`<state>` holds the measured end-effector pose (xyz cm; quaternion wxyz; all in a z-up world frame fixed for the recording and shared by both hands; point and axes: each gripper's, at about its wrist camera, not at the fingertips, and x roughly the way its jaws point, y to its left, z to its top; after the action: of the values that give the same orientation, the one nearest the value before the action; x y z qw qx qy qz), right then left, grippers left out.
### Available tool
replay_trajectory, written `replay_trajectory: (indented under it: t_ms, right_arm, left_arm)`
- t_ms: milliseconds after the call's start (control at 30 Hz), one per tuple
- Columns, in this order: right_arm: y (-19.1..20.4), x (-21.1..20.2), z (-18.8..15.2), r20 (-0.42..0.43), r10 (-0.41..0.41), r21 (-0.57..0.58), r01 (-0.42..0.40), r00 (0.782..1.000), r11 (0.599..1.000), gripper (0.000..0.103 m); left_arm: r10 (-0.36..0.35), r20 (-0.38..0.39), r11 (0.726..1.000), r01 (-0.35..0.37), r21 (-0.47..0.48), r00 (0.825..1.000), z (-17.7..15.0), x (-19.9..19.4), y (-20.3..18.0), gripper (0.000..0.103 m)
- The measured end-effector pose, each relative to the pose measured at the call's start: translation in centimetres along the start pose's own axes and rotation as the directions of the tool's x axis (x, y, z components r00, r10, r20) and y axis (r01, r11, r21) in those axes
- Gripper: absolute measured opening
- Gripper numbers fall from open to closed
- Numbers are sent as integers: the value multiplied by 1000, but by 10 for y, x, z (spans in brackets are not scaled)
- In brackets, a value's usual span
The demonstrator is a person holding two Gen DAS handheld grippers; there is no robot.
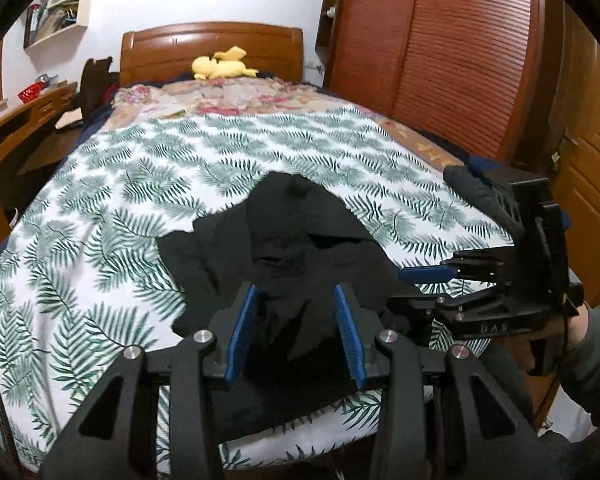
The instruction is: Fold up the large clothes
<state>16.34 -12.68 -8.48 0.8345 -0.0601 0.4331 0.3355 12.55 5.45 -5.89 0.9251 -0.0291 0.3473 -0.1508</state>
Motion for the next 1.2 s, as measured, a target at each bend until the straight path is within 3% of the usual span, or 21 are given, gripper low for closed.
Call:
replay_trajectory:
  t_ms: [267,400,433,467,567,833,1200]
  right_arm:
    - [-2,5,-9,-2,21,19,-21,1000,1000,47]
    - [-3,3,-9,2,22,27,-22,1000,999,47]
    - [-3,2,-8,2,19,28,-19,1000,999,48]
    - [-4,2,-7,2,16,29,-16,1000,999,48]
    - [-6,-2,-2,9,1,30,-1,1000,1000,48]
    - [4,-5,16,31,-1,-10,1,1000,1000,48]
    - [28,30,13,-38,59,-52,-61,998,997,48]
  left_arm:
    - [31,-84,999,-32,-3,996,-19,36,-1,39]
    - [22,-72,999,-23,-26,997,-24,38,2,37]
    - [20,-50,1000,-20,-12,999,-24,35,0,31]
    - [28,-38,1000,-28,2,999,-24,34,-1,15]
    - [15,-21,1000,-15,2,1000,-24,27,2,4]
    - [35,66,995,-28,-97,997,-33,-20,32,3]
    - [94,-43,983,-99,-153,995,-80,-1,62,3]
